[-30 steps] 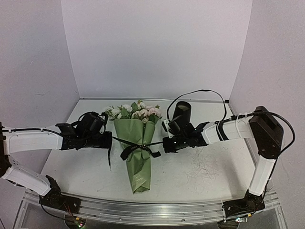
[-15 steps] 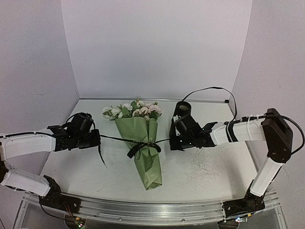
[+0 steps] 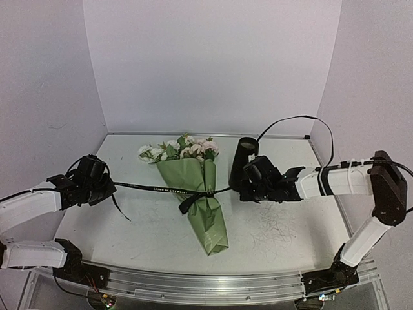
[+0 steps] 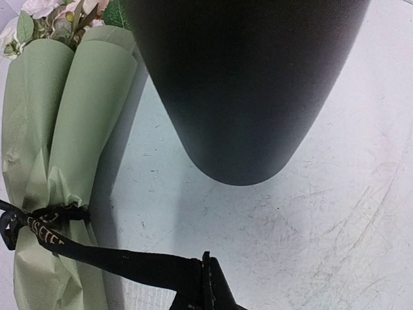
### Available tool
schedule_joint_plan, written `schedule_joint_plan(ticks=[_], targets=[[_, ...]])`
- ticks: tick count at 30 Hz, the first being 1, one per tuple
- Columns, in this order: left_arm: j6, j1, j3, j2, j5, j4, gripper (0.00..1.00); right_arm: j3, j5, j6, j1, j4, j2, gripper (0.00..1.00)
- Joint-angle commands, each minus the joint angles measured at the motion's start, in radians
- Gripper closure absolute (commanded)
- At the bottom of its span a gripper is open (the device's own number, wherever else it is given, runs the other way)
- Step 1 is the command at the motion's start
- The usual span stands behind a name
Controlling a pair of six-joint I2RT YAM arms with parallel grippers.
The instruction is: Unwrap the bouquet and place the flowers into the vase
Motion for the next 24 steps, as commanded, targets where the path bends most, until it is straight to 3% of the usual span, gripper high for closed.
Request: schedule_joint_plan(ticks=[1,9,20,24], targets=[[-0.184,0.043,-0.001,-0.050,-0.206,-0.164,1.00,-0.022,0.106,0.047,-0.007,-0.061,-0.058,1.00],[-0.287,0.064,0.009,-0.146,-0.338,-0.243,1.00,-0.033,0.197,0.105,-0.006,-0.117,-0.090,1.00],[-0.249,0.067,0.076,-0.220,-0.517,-0.291,0.98,-0.049,0.354,0.198,-0.013,-0.236,-0.149,1.00],[-0.204,0.067,0.116,-0.244,-0.575,-0.298,0.97,-0.066,0.316,0.226,-0.089,-0.273,-0.171,1.00]])
